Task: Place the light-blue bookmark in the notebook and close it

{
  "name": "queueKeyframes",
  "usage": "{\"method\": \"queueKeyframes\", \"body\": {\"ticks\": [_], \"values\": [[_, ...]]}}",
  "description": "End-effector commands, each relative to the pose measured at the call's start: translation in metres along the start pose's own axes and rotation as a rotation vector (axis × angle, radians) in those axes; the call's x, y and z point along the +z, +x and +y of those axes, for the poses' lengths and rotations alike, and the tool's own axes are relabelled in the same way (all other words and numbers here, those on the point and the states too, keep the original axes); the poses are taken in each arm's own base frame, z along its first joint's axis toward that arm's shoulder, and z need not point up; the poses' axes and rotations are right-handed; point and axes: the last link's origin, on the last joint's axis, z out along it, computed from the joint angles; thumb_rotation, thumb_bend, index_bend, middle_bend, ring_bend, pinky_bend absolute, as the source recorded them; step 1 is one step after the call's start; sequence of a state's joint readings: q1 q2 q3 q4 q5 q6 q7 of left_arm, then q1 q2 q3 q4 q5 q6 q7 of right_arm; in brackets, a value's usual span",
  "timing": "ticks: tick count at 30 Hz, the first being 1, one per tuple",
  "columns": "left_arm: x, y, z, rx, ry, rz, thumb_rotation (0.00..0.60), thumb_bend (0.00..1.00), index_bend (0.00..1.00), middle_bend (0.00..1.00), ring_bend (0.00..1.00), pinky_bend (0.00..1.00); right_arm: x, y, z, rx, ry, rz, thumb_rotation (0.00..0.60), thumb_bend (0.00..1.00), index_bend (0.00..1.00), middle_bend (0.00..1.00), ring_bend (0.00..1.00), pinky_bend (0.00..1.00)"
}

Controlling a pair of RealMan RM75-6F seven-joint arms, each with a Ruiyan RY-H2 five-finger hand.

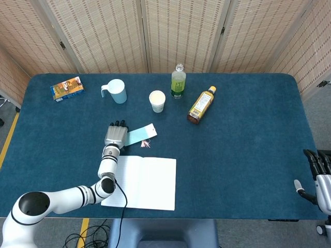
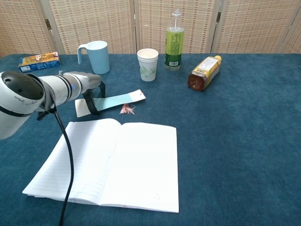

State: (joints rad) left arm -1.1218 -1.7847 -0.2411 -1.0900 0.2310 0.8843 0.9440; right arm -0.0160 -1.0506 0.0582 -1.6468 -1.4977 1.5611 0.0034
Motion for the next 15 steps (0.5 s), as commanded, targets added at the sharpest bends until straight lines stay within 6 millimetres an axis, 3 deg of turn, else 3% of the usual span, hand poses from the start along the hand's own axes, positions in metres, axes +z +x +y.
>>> {"method": "queueKeyframes", "body": {"ticks": [1, 15], "values": [[0.0, -0.001, 0.0, 0.001, -0.006, 0.006, 0.6, 0.27, 0.35, 0.09, 0.1, 0.17, 0.0, 0.0, 0.0, 0.001, -0.001, 0.0, 0.6, 0.28, 0.0, 0.1, 0.05, 0.11], [-0.008, 0.015, -0.006, 0.026, -0.113, 0.07, 0.6, 0.27, 0.35, 0.09, 0.1, 0.17, 0.005, 0.0, -0.003, 0.0, 0.018, -0.001, 0.6, 0.28, 0.0, 0.1, 0.05, 0.11]]}}
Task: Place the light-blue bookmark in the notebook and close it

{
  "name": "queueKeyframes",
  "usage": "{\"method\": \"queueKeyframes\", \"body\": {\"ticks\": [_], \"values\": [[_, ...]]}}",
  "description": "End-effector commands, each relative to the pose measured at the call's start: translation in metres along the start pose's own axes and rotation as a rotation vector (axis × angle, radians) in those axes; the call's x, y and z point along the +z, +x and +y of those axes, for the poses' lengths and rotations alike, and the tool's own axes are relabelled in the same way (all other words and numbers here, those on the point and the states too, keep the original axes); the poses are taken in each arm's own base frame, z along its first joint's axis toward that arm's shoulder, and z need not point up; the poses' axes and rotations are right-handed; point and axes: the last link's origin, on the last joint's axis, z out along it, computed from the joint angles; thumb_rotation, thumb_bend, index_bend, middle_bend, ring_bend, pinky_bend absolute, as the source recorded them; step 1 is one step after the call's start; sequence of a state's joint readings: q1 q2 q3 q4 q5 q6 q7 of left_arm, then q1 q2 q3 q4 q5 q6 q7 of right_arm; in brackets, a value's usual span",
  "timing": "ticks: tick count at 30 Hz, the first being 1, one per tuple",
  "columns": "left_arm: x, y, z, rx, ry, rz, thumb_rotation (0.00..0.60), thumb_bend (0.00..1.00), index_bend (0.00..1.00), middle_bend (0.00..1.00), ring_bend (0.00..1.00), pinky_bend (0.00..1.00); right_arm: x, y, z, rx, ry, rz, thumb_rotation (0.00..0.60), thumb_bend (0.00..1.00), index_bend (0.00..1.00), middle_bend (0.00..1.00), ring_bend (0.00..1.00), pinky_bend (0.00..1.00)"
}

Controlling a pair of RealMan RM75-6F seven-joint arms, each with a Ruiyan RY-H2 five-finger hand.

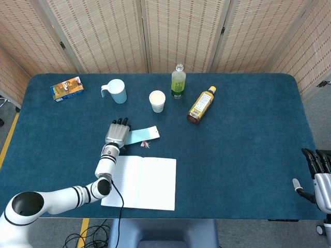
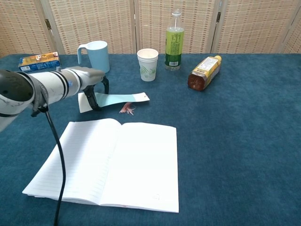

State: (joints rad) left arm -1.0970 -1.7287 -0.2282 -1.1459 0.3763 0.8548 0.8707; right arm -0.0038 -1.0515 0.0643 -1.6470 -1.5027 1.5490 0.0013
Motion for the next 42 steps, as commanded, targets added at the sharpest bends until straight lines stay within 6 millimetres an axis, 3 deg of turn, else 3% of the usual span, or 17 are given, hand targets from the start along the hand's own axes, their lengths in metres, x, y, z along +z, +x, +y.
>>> {"method": "queueKeyframes", "body": {"ticks": [1, 10, 19, 35, 42], "values": [[-0.004, 0.006, -0.002, 0.0, -0.042, 0.017, 0.6, 0.27, 0.36, 0.09, 0.1, 0.17, 0.001, 0.0, -0.001, 0.0, 0.003, 0.001, 0.6, 0.28, 0.0, 0.1, 0.05, 0.11], [-0.024, 0.026, -0.001, -0.009, -0.199, 0.084, 0.6, 0.27, 0.36, 0.09, 0.1, 0.17, 0.002, 0.002, -0.004, -0.005, 0.014, 0.006, 0.6, 0.28, 0.0, 0.1, 0.05, 0.11], [-0.076, 0.037, 0.014, 0.054, -0.464, 0.164, 0.6, 0.27, 0.36, 0.09, 0.1, 0.17, 0.002, 0.004, -0.008, -0.008, 0.026, 0.009, 0.6, 0.28, 0.0, 0.1, 0.05, 0.11], [-0.18, 0.016, 0.045, 0.19, -0.947, 0.235, 0.6, 0.27, 0.36, 0.09, 0.1, 0.17, -0.003, 0.005, -0.01, -0.008, 0.03, 0.015, 0.6, 0.28, 0.0, 0.1, 0.05, 0.11], [-0.194, 0.002, 0.048, 0.307, -1.056, 0.219, 0.6, 0.27, 0.37, 0.09, 0.1, 0.17, -0.005, 0.005, -0.009, -0.005, 0.026, 0.016, 0.6, 0.28, 0.0, 0.1, 0.05, 0.11]]}}
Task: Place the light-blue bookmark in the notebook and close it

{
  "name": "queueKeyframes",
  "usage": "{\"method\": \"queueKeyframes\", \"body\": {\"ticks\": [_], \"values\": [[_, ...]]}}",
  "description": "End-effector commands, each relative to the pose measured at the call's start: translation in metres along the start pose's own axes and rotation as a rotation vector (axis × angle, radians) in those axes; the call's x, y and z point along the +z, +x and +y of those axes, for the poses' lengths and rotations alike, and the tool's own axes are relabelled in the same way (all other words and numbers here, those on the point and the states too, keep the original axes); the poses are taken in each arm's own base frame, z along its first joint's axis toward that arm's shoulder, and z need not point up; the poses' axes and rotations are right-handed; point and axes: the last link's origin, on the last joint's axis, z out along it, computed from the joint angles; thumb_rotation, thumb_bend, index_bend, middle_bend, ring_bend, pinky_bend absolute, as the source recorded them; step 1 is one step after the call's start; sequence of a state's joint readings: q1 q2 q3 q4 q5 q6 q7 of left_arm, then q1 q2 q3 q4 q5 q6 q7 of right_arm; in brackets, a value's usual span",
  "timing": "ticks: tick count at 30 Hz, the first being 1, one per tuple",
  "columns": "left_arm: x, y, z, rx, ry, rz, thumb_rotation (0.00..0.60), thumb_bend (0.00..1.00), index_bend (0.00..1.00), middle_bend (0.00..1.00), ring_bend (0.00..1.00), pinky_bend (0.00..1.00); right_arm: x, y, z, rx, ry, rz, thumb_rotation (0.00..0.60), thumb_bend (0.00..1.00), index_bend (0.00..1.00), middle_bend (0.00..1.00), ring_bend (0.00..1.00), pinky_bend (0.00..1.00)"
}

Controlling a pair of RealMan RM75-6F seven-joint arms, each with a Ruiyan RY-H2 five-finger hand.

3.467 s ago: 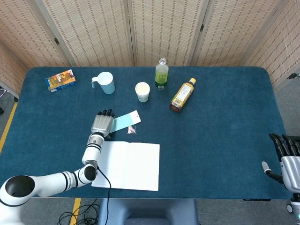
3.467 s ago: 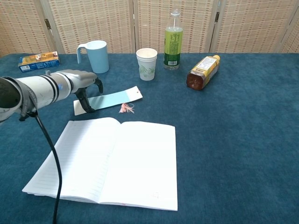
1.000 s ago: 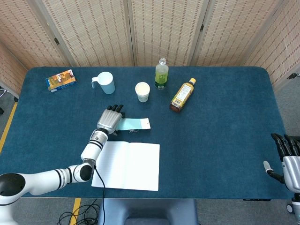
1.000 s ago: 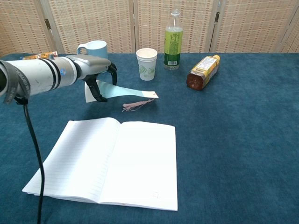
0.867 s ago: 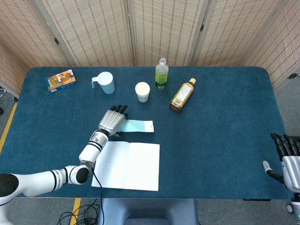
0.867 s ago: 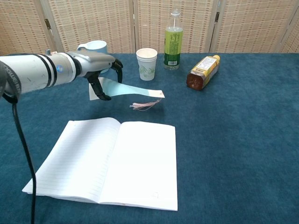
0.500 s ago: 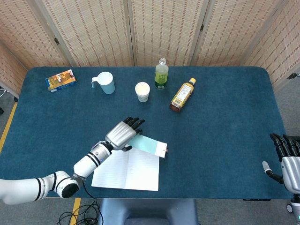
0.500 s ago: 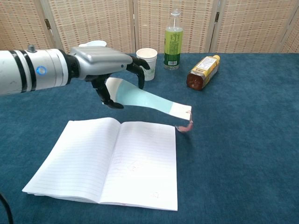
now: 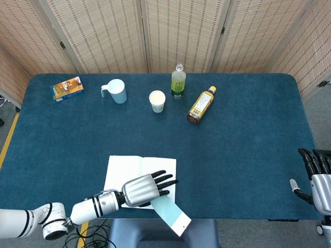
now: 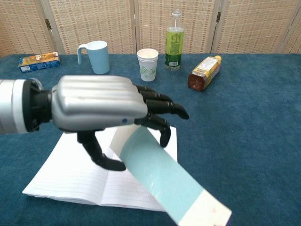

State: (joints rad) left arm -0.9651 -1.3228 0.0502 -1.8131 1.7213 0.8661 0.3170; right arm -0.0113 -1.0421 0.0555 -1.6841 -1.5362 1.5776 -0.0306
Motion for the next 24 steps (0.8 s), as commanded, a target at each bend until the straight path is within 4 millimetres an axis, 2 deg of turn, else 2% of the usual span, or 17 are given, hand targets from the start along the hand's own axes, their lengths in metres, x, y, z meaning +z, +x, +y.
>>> {"method": "queueKeyframes", "body": {"ticks": [1, 7, 14, 24], "values": [[-0.001, -0.007, 0.005, 0.041, -0.049, -0.034, 0.6, 0.27, 0.37, 0.09, 0.1, 0.17, -0.001, 0.0, 0.0, 0.001, 0.0, 0.0, 0.6, 0.28, 0.0, 0.1, 0.05, 0.11], [0.009, -0.017, -0.006, 0.076, -0.038, -0.07, 0.6, 0.27, 0.36, 0.09, 0.1, 0.17, -0.003, 0.0, 0.002, 0.002, -0.009, 0.002, 0.6, 0.28, 0.0, 0.1, 0.05, 0.11], [0.022, -0.023, -0.034, 0.119, 0.03, -0.083, 0.6, 0.27, 0.36, 0.09, 0.1, 0.17, -0.003, 0.0, 0.002, 0.002, -0.011, 0.005, 0.6, 0.28, 0.0, 0.1, 0.05, 0.11], [0.026, -0.036, -0.061, 0.188, 0.111, -0.116, 0.6, 0.27, 0.32, 0.09, 0.1, 0.17, -0.004, 0.001, 0.002, 0.001, -0.012, 0.005, 0.6, 0.28, 0.0, 0.1, 0.05, 0.11]]}}
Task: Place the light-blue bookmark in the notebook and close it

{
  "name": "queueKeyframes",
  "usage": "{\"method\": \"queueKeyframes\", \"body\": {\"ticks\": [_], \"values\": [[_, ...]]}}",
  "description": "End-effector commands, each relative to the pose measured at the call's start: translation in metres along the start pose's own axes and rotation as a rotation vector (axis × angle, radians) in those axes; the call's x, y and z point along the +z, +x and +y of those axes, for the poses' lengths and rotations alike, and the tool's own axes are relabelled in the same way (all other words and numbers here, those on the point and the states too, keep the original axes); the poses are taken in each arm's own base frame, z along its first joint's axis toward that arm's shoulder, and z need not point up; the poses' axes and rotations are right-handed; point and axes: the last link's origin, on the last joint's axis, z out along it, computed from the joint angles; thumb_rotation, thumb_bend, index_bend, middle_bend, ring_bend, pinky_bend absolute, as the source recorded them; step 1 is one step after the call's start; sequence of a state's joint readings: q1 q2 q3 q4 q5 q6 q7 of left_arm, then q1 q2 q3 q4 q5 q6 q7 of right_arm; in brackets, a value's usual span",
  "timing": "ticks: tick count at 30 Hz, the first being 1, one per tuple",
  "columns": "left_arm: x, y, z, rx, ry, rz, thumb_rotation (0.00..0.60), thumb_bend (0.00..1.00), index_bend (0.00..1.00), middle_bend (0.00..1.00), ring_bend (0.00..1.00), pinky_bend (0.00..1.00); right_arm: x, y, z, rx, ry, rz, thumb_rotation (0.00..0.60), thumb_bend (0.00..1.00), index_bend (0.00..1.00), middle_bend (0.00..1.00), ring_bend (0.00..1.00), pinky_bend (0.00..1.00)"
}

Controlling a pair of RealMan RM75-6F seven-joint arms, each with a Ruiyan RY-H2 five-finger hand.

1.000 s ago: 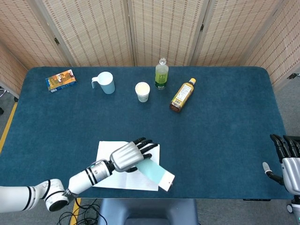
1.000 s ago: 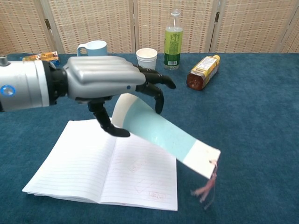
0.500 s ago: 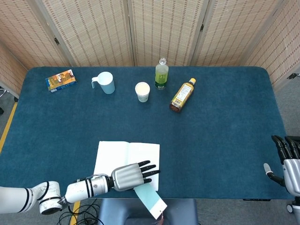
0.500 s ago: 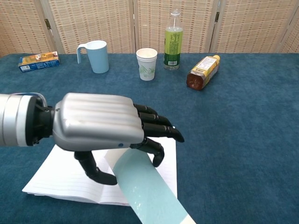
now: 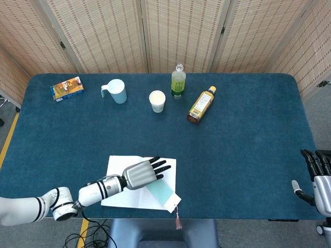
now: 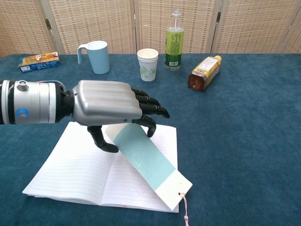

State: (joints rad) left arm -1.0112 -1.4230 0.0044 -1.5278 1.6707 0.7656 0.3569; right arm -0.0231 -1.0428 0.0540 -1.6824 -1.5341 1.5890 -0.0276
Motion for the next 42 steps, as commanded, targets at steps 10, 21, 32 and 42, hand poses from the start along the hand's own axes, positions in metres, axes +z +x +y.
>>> {"method": "queueKeyframes", "body": {"ticks": [10, 21, 32, 42], "values": [[0.003, -0.009, -0.008, 0.032, 0.069, -0.019, 0.6, 0.27, 0.22, 0.07, 0.1, 0.17, -0.002, 0.001, 0.0, 0.001, -0.001, 0.006, 0.6, 0.28, 0.0, 0.1, 0.05, 0.11], [-0.013, -0.004, -0.013, -0.197, 0.169, -0.013, 0.6, 0.27, 0.27, 0.06, 0.1, 0.17, -0.002, 0.001, 0.0, 0.004, 0.003, 0.007, 0.6, 0.28, 0.0, 0.1, 0.05, 0.11], [-0.032, -0.017, -0.005, -0.271, 0.183, 0.011, 0.6, 0.32, 0.36, 0.06, 0.09, 0.17, 0.0, -0.001, -0.003, 0.008, 0.021, 0.002, 0.6, 0.28, 0.0, 0.1, 0.05, 0.11], [-0.015, 0.002, 0.025, -0.319, 0.084, 0.043, 0.6, 0.63, 0.32, 0.05, 0.02, 0.15, -0.001, -0.001, -0.001, 0.011, 0.02, -0.001, 0.6, 0.28, 0.0, 0.1, 0.05, 0.11]]}}
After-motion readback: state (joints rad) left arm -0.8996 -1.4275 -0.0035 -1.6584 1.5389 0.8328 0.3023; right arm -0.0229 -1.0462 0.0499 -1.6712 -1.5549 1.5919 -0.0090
